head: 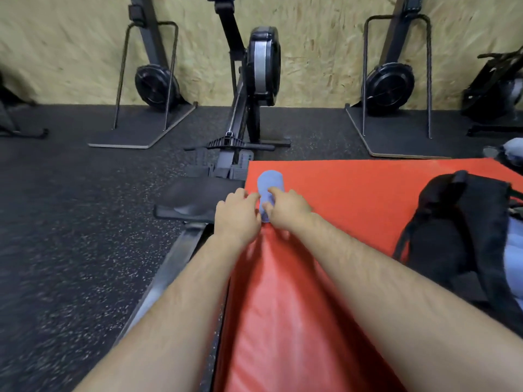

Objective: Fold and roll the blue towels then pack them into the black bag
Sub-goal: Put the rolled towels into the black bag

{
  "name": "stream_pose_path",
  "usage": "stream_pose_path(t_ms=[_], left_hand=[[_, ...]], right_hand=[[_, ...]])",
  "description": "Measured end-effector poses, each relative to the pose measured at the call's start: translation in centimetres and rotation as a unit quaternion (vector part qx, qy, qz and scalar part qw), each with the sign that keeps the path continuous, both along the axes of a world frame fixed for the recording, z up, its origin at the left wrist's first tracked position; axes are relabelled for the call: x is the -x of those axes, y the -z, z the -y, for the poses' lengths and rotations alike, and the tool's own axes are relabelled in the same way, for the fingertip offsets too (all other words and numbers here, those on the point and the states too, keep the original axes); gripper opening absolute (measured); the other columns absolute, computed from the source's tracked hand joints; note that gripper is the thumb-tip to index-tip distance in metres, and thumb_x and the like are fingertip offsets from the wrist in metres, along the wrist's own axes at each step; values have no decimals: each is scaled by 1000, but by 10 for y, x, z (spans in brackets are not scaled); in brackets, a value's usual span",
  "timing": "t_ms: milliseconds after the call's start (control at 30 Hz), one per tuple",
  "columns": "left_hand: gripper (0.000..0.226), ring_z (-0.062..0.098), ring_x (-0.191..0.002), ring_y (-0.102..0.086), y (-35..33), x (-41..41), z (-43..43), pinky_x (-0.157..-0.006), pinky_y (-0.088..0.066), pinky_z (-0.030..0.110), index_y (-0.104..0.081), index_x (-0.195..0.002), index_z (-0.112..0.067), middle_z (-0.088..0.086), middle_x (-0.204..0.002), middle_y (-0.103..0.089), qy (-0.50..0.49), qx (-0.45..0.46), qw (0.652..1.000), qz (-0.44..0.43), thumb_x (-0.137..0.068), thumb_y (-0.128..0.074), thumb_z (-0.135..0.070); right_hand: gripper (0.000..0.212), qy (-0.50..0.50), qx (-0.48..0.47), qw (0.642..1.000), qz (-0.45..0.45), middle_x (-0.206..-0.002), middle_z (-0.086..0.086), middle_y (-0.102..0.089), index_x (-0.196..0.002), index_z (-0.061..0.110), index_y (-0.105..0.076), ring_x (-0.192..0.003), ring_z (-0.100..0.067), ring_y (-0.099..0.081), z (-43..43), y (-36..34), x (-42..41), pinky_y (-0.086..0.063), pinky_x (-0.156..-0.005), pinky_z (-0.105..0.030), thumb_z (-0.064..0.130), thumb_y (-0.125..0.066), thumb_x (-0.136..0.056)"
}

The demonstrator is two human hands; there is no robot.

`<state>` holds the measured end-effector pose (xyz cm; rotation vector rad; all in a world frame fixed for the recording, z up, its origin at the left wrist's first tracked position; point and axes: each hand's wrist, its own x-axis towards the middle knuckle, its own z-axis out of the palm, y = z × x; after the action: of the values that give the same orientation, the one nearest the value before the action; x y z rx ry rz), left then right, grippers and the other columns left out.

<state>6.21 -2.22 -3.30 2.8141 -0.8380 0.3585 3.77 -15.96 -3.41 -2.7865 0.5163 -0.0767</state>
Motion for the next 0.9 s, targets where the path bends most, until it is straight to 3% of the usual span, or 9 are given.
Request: stream_pose_path(t_ms=[67,167,300,400,533,700,800,900], left_hand=[[41,30,-113,-53,4,-5,-1,-87,-40,41,-54,-133,-23,6,-128,-52,-7,-8,1000,-3,-93,-50,-30],[40,31,-112,-54,7,-3,2,-88,-41,41,-53,-133,-22,7,-127,-52,-2,-6,1000,-22,-94,-48,-29],[40,35,-107,-58,-2,0,5,-89,-48,41,-60,-125,-19,13,-119,-56,16,155,979,-129,-92,-41,-31],[36,30,-109,-62,-12,11,12,-90,-49,37,-60,-126,-17,12,-119,-66,4,230,951,-205,-97,-47,-33],[46,24,-89,-72,-41,60,21,-77,-60,46,-50,-123,-26,8,-99,-72,48,334,884,-324,-88,-58,-55],[44,19,-88,-74,-89,137,28,-65,-60,35,-50,-129,-27,3,-113,-67,169,458,765,-421,-90,-71,-24],[40,26,-81,-72,-101,174,34,-70,-61,43,-56,-123,-29,7,-110,-68,191,462,768,-401,-88,-64,-11],[40,23,-77,-69,-114,200,39,-66,-57,38,-63,-112,-37,10,-102,-72,226,396,806,-376,-77,-60,-17]], right_hand=[[55,25,-58,998,-10,-134,-23,-55,-146,19,-37,-120,-40,-55,-1,12,-12,-46,-95,-41,43,-48,-98],[57,65,-132,989,20,-133,-19,-59,-146,18,-37,-120,-37,-58,-1,18,-12,-47,-97,-39,28,-57,-93],[51,133,-260,953,82,-135,-15,-59,-139,12,-46,-120,-31,-58,-8,11,16,-44,-92,-32,19,-59,-90],[43,143,-299,932,144,-125,-15,-64,-131,12,-51,-111,-32,-62,-18,0,56,-47,-87,-35,17,-57,-89],[46,110,-302,917,237,-128,-10,-63,-138,14,-45,-110,-27,-62,-30,-33,123,-45,-80,-29,21,-54,-94],[50,58,-298,917,259,-126,2,-62,-139,23,-41,-103,-16,-63,-19,-83,209,-49,-81,-29,32,-57,-92],[45,31,-209,947,241,-124,2,-61,-131,26,-50,-110,-16,-59,5,-100,259,-49,-93,-36,29,-58,-88],[57,17,84,959,269,-132,-5,-49,-130,23,-55,-120,-27,-46,31,-108,298,-47,-94,-42,18,-59,-74]])
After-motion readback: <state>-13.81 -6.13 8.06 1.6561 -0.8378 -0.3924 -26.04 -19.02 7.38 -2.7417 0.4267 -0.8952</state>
